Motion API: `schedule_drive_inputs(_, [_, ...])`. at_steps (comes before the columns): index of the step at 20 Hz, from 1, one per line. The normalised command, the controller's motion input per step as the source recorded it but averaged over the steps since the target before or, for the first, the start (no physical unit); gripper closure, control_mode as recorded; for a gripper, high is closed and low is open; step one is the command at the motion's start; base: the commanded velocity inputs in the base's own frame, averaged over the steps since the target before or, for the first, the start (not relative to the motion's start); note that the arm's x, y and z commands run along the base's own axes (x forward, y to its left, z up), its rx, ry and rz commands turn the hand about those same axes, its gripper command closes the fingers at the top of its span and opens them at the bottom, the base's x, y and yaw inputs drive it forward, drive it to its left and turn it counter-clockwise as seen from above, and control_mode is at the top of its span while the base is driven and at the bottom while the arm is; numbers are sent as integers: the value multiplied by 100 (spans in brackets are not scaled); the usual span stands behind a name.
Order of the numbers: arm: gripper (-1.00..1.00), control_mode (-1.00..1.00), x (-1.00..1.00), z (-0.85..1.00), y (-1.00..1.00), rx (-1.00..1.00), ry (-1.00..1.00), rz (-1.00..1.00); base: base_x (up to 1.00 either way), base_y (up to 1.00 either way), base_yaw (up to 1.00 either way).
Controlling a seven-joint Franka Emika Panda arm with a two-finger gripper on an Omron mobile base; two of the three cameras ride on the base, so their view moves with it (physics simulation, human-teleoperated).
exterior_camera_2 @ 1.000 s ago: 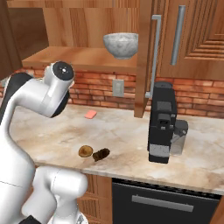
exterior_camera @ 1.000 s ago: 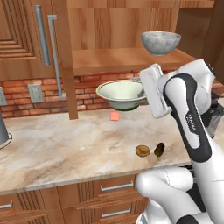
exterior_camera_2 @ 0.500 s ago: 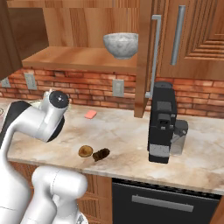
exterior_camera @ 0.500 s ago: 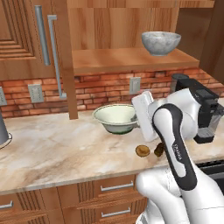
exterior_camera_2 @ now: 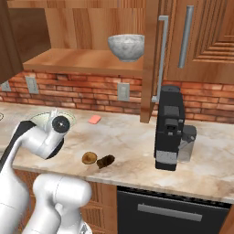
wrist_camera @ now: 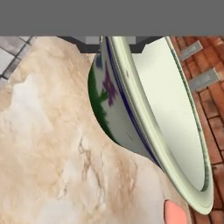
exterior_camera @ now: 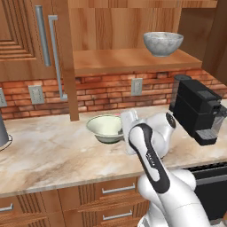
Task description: Pick both bowls and place them on the counter. Then place the bread in one bowl and place the sweet potato in the other bowl.
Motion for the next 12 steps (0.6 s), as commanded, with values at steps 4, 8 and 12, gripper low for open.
schedule_drive_inputs(4, [100, -100, 87, -32, 17, 5, 8, 5, 0, 0, 0])
schedule_drive_inputs(8, [100, -100, 80, -30, 11, 0, 31, 13, 0, 0, 0])
schedule_drive_inputs(12, [100, -100, 59, -20, 9, 0, 27, 14, 0, 0, 0])
